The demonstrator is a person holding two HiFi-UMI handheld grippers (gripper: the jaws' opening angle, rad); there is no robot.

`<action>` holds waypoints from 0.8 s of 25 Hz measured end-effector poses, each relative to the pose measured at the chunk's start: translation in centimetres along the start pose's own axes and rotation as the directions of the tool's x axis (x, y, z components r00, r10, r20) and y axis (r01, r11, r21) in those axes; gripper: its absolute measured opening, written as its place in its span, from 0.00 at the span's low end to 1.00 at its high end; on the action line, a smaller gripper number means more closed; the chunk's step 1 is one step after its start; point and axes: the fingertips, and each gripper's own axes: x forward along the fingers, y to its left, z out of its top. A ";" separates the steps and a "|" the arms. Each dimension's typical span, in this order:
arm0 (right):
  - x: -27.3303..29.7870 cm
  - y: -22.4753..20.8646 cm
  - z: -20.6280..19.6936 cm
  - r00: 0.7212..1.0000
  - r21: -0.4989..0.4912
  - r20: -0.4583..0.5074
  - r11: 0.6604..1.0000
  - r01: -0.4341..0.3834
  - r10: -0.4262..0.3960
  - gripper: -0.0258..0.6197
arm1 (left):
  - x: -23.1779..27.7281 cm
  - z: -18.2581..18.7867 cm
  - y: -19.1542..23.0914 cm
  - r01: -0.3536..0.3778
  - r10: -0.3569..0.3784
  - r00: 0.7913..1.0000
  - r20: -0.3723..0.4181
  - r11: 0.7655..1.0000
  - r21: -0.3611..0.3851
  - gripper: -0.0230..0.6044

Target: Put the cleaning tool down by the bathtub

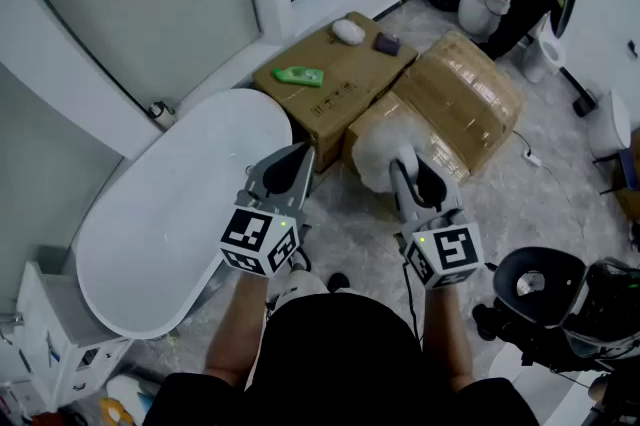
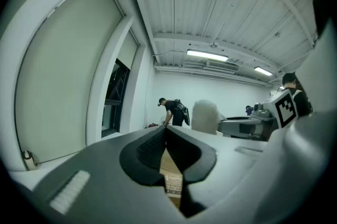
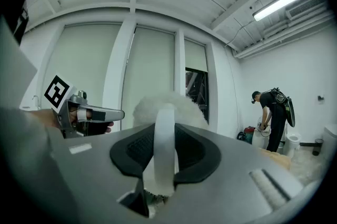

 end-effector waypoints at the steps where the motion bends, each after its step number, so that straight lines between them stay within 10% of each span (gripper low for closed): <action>1: -0.4 0.3 -0.1 1.000 0.003 0.001 1.000 0.003 -0.003 0.19 | -0.4 -0.2 -0.2 0.008 -0.008 1.000 -0.003 1.000 -0.001 0.03; 20: -3.6 1.9 -1.3 1.000 0.066 -0.004 0.998 -0.004 0.004 0.20 | -3.0 -1.9 -2.6 0.027 -0.028 0.997 -0.067 1.000 -0.007 0.03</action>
